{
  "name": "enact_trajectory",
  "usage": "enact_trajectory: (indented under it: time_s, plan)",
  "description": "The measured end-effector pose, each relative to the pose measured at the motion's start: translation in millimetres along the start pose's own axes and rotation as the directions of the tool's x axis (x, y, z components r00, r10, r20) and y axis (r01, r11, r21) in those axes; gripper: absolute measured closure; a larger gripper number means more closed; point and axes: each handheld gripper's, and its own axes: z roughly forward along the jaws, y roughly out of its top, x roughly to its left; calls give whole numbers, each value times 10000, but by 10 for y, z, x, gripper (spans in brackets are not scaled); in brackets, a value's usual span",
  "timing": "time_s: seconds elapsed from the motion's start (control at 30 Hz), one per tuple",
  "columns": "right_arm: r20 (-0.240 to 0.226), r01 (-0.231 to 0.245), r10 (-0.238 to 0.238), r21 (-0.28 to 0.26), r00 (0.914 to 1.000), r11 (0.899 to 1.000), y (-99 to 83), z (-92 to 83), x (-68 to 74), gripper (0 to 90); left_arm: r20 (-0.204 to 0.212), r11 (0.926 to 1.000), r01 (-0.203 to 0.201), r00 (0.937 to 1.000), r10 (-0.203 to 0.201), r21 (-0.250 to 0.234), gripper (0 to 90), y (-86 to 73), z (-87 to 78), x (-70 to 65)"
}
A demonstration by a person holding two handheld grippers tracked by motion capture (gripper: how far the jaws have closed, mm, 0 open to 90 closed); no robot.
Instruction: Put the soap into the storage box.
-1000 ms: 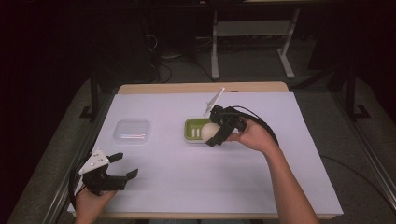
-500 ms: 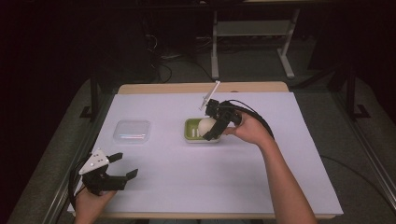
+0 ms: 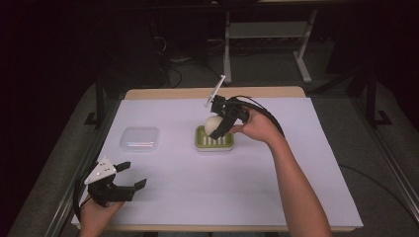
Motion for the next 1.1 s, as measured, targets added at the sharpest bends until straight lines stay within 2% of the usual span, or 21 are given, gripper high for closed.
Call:
enact_trajectory:
  time_s: [0.13, 0.63, 0.73, 1.1]
  plan:
    - [-76, -90, 88, -192, 9999, 9998, 19, 36, -47, 237, 17, 10000, -51, 10000, 51, 38, 136, -1, 4, -4]
    - [-227, -360, 363, 118, 9991, 9993, 35, 258, -168, 237, -58, 9998, -138, 9999, 139, 111, 136, -5, 3, 10]
    - [-221, -400, 403, 141, 9989, 9991, 36, 296, -189, 237, -87, 10000, -45, 10000, 46, 86, 134, -7, 4, 5]
    - [-275, -531, 533, 70, 9982, 9986, 6, 327, -275, 236, -49, 9998, -68, 10000, 69, 193, 134, -4, 23, -7]
